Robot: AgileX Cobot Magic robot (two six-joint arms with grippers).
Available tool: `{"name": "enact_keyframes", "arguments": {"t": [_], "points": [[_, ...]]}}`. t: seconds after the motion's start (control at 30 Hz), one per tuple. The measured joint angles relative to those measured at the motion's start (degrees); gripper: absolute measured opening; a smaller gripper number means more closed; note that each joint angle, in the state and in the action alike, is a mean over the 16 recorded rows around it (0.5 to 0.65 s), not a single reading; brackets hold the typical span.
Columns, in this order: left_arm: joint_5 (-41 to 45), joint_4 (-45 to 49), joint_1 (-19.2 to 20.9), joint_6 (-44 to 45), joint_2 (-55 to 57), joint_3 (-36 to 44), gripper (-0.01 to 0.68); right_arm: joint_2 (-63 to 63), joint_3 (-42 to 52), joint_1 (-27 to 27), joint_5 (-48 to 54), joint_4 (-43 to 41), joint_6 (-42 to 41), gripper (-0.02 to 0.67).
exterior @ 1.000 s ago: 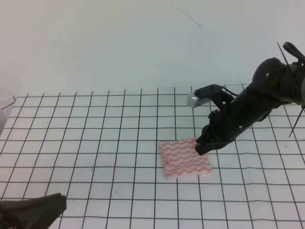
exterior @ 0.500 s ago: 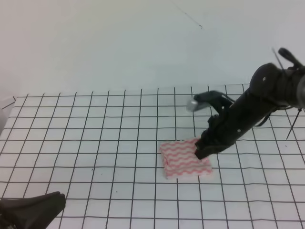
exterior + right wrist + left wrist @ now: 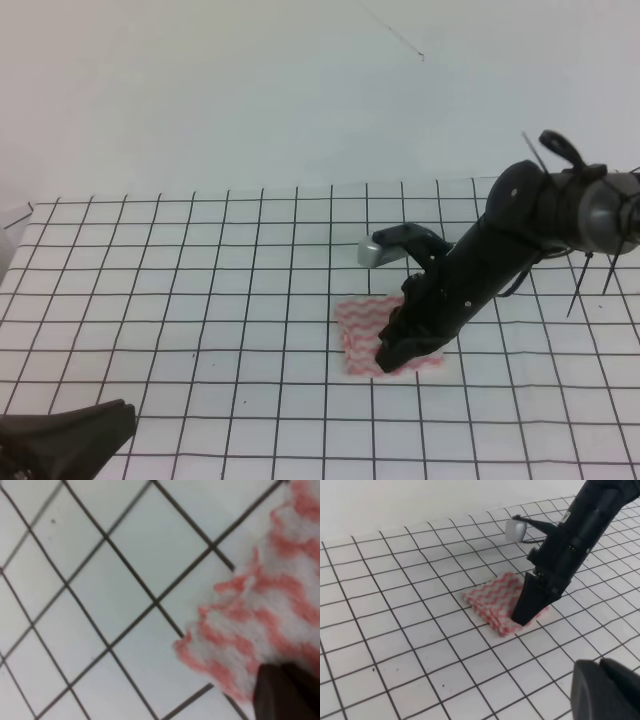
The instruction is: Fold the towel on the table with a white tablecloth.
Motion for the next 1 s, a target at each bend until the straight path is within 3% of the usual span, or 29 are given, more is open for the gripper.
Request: {"name": "enact_keyframes", "arguments": {"t": [1.0], "points": [[0.0, 0.2, 0.0, 0.1, 0.0, 0.0, -0.001, 2.4, 0.0, 1.2, -5.5, 10.4, -5.1, 0.003]]}}
